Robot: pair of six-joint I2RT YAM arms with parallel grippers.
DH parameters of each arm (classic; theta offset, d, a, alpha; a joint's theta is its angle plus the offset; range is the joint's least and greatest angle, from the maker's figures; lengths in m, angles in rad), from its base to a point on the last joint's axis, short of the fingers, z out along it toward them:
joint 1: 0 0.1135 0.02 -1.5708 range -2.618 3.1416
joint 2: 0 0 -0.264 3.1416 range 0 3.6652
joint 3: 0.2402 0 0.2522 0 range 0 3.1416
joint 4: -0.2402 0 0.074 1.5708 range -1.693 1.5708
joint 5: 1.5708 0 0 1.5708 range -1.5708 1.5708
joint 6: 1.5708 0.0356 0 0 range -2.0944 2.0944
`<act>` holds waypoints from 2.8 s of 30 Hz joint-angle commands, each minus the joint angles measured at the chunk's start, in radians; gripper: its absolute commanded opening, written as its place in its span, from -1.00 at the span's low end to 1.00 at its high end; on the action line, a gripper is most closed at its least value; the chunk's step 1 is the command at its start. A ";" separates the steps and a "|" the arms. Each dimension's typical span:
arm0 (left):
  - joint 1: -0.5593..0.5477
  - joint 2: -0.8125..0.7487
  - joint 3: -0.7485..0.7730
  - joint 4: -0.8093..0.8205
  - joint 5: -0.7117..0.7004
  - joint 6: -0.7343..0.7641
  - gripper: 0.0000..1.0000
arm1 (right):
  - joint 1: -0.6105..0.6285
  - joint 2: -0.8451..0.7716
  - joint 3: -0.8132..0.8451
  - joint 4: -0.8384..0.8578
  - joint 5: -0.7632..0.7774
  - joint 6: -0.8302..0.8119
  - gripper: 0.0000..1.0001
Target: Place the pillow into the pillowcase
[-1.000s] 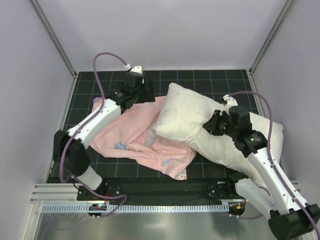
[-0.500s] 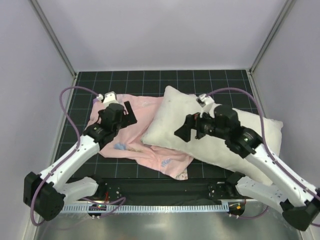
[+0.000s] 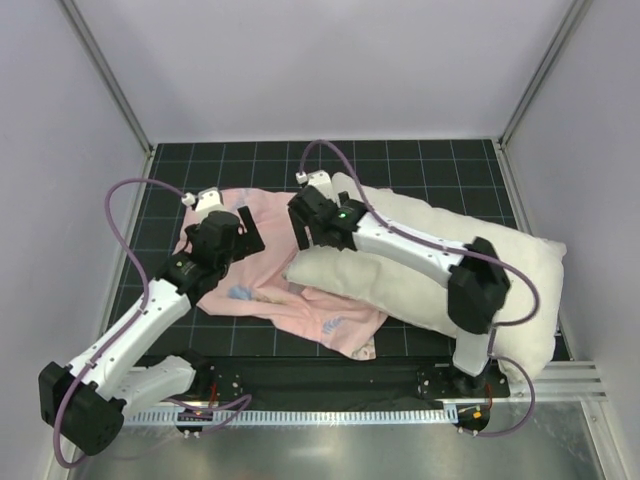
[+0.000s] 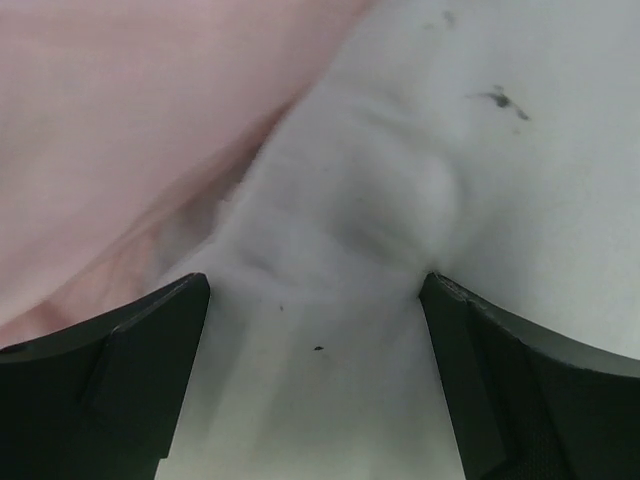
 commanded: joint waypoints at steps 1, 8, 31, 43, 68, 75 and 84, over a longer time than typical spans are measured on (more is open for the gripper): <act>0.004 -0.001 0.014 -0.015 0.042 0.016 0.99 | 0.000 0.188 0.147 -0.436 0.469 0.250 0.89; -0.111 0.126 0.044 0.018 0.098 0.062 0.99 | -0.011 -0.098 -0.138 -0.284 0.364 0.228 -0.92; -0.297 0.511 0.220 0.026 0.382 0.225 -0.13 | -0.196 -0.923 -0.567 -0.011 -0.039 0.194 -0.92; -0.295 0.783 0.369 -0.081 0.190 0.214 0.01 | -0.203 -0.967 -0.567 -0.011 -0.062 0.189 -0.92; -0.240 0.636 0.409 -0.178 0.312 0.176 -1.00 | -0.204 -0.992 -0.613 0.070 -0.288 0.099 -0.92; -0.203 0.541 0.391 -0.157 0.405 0.142 -1.00 | -0.201 -0.984 -0.594 0.072 -0.685 0.031 -0.92; -0.194 0.464 0.366 -0.147 0.389 0.114 -1.00 | -0.144 -0.912 -0.706 0.087 -0.873 0.038 -0.92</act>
